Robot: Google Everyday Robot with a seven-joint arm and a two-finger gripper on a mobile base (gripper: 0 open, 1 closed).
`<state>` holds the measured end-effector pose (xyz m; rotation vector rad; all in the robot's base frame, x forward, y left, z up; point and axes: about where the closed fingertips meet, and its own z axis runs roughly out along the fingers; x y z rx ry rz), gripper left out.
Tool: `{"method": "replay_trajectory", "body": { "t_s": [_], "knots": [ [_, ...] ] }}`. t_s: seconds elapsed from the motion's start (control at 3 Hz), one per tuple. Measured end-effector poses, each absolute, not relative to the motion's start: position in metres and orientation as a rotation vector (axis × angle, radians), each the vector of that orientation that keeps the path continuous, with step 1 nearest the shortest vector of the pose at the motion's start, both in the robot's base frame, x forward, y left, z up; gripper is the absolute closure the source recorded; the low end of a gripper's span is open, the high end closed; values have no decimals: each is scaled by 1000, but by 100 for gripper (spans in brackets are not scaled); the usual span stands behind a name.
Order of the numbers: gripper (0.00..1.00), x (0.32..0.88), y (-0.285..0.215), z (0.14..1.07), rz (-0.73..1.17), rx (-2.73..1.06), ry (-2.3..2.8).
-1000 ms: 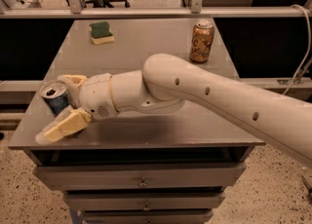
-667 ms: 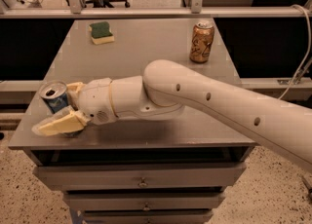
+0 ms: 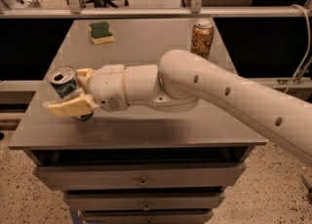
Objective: Pick redbull can
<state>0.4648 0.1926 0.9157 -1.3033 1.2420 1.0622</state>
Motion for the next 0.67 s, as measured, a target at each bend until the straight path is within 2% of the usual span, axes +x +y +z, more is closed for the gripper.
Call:
{"method": "replay_trajectory", "body": {
  "t_s": [0.33,0.67],
  "knots": [
    [100,484,164,956,1022,-1247,1156],
    [100,488,159,965,1010,-1237,1140]
  ]
}}
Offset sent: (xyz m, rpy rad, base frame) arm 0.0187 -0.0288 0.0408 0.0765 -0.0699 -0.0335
